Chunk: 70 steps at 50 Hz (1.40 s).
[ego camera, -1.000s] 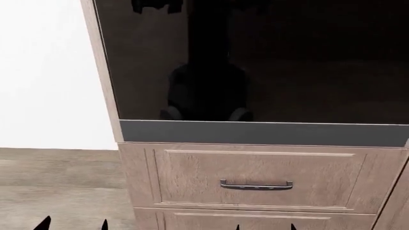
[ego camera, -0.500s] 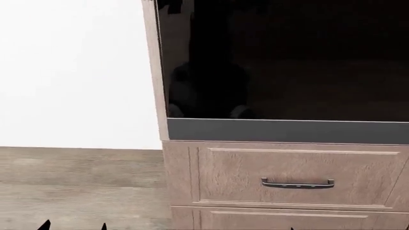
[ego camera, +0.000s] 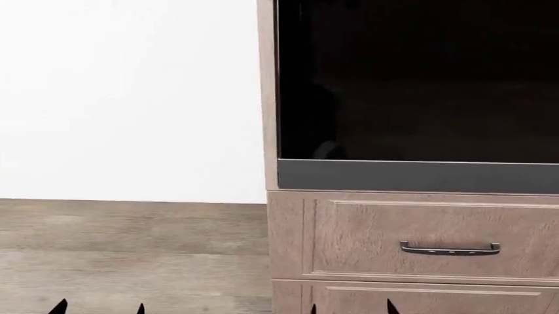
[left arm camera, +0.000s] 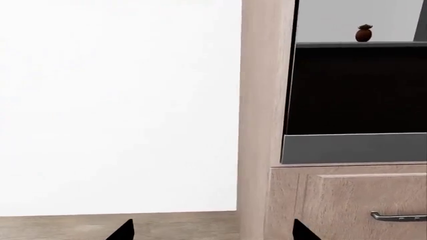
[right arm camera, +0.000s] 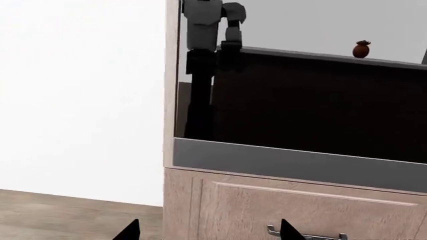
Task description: Close the microwave door
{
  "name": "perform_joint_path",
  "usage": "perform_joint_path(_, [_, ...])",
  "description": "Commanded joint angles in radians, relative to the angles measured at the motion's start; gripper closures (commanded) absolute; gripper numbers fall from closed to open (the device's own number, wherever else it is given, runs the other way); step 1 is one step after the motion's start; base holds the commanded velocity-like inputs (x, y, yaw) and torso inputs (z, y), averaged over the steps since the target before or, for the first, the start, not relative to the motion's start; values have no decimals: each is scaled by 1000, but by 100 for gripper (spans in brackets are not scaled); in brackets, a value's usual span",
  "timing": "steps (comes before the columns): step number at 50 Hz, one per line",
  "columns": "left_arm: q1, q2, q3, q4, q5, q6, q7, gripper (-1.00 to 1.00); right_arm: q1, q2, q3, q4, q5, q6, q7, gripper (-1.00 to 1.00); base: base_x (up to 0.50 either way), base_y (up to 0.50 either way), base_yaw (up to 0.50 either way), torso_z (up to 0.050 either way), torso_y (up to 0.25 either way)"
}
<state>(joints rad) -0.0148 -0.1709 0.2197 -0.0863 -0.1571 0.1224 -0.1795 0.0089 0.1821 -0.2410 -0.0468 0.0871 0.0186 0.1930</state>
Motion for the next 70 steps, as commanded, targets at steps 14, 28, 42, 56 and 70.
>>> perform_joint_path(14, [1, -13, 17, 57, -13, -49, -22, -100, 27, 8, -41, 61, -50, -11, 21, -100, 0, 106, 0, 0, 0])
perform_joint_path(28, [1, -20, 25, 77, -17, -64, -34, -100, 18, 13, -46, 40, -52, -12, 40, -100, 0, 357, 0, 0, 0])
perform_joint_path(42, [5, -27, 33, 106, -22, -85, -47, -100, 22, 31, -87, 48, -81, -14, 27, -100, 49, 0, 0, 0, 0])
perform_joint_path(56, [4, -32, 39, 94, -27, -70, -49, -100, 21, 33, -90, 27, -83, 10, 45, -100, 500, 0, 0, 0, 0])
perform_joint_path(70, [0, -36, 46, 83, -31, -59, -52, -100, 25, 39, -100, 45, -89, -18, 53, -100, 452, 0, 0, 0, 0])
